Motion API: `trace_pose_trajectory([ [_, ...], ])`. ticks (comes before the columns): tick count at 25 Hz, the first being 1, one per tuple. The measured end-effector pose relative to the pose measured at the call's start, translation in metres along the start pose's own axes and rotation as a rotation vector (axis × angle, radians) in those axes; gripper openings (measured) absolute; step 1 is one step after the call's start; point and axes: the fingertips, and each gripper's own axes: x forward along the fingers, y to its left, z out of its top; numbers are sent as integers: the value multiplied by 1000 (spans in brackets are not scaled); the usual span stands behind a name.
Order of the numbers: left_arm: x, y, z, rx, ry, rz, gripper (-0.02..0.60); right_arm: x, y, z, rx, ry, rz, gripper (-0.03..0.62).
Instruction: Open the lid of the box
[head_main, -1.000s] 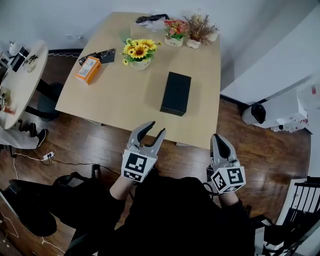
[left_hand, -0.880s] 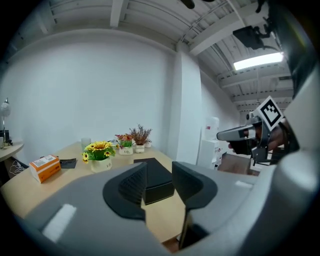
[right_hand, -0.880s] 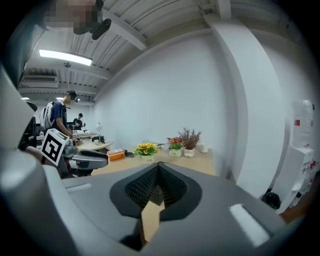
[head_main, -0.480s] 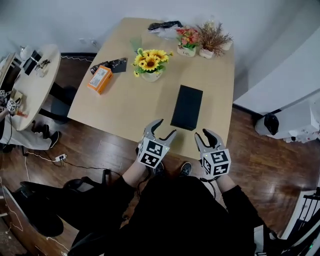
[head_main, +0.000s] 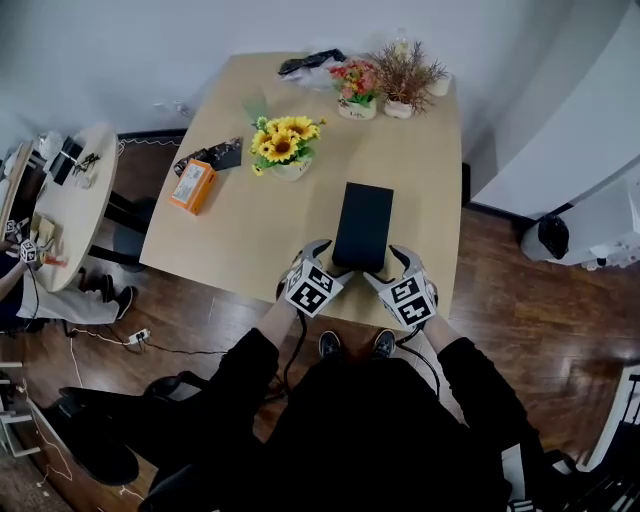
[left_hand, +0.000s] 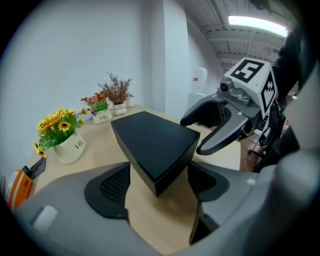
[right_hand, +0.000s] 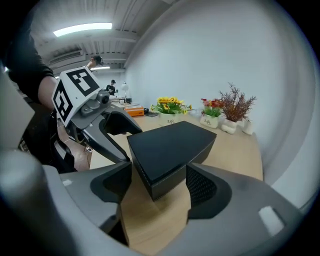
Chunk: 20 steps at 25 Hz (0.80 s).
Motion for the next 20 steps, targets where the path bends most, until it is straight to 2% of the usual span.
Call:
trace_pose_trajectory([
  [2, 4, -3, -1, -26, 2, -15, 343, 4, 1, -1, -20, 1, 0, 314],
  [4, 3, -4, 1, -96, -13, -10, 337, 3, -1, -1, -28, -9, -16, 286],
  [7, -1, -11, 3, -193, -43, 12, 290, -4, 2, -4, -14, -29, -32, 264],
  [15, -19, -52, -11, -230, -89, 62, 290, -32, 28, -28, -11, -13, 53, 259],
  [20, -19, -55, -13, -227, -91, 53, 290, -35, 30, -28, 95, -19, 110, 258],
])
